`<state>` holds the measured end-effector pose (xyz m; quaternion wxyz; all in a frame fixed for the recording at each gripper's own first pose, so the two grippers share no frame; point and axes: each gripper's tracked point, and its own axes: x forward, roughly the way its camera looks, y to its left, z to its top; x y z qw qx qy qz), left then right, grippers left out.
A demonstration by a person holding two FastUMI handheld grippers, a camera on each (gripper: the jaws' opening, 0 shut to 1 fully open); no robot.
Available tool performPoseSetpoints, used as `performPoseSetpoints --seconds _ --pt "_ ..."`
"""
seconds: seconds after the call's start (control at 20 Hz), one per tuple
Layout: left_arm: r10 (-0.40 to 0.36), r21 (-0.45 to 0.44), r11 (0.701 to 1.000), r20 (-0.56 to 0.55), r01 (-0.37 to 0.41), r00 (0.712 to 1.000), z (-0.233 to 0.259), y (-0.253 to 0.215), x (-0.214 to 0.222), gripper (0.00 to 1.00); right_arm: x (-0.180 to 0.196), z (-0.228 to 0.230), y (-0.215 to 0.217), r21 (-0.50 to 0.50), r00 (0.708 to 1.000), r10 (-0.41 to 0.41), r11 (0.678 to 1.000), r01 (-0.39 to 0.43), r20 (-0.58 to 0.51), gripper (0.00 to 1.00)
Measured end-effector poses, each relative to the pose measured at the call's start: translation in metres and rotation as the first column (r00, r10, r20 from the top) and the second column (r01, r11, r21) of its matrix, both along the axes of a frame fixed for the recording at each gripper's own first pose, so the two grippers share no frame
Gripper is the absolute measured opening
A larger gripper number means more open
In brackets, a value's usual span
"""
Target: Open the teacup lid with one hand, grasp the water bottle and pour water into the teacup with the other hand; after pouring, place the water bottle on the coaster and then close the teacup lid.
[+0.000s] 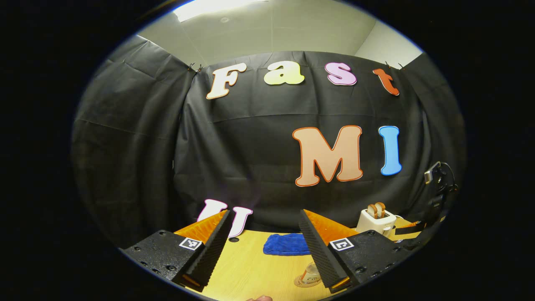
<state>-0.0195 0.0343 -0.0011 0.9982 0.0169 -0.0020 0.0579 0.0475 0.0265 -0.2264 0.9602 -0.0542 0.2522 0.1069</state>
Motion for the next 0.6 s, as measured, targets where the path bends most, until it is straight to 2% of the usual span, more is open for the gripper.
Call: performPoseSetpoints --seconds 0.15,0.2,0.25,0.3,0.35,0.45,0.5,0.55,0.6 --pt "0.026 0.004 1.0 -0.008 -0.026 1.0 -0.002 0.009 -0.006 0.92 0.002 -0.027 0.008 -0.028 0.999 0.022 0.999 -0.023 -0.047 0.99" --pt "0.036 0.006 0.999 -0.011 -0.036 0.999 -0.002 0.013 -0.008 0.94 0.003 -0.036 0.01 -0.039 0.998 0.03 0.999 -0.032 -0.061 1.0" --pt "0.047 0.009 0.999 -0.012 -0.047 0.999 -0.002 0.017 -0.011 0.94 0.003 -0.045 0.013 -0.049 0.997 0.036 0.998 -0.04 -0.075 0.94" --pt "0.056 0.013 0.998 -0.012 -0.056 0.998 -0.003 0.02 -0.013 0.92 0.003 -0.051 0.015 -0.059 0.995 0.041 0.997 -0.046 -0.087 0.94" --pt "0.065 0.018 0.998 -0.014 -0.065 0.998 -0.002 0.023 -0.015 0.92 0.004 -0.06 0.018 -0.069 0.994 0.047 0.996 -0.054 -0.1 1.0" --pt "0.081 0.024 0.996 -0.018 -0.08 0.997 -0.005 0.028 -0.018 0.92 0.003 -0.076 0.022 -0.088 0.99 0.058 0.994 -0.069 -0.126 1.0" --pt "0.087 0.025 0.996 -0.02 -0.086 0.996 -0.004 0.03 -0.02 0.92 0.003 -0.083 0.023 -0.094 0.989 0.058 0.993 -0.072 -0.138 0.94" --pt "0.092 0.027 0.995 -0.022 -0.091 0.996 -0.004 0.031 -0.021 0.92 0.003 -0.089 0.023 -0.099 0.987 0.054 0.993 -0.07 -0.149 0.99" --pt "0.097 0.031 0.995 -0.024 -0.097 0.995 -0.004 0.034 -0.024 0.92 0.002 -0.093 0.023 -0.103 0.986 0.051 0.992 -0.068 -0.16 0.99"
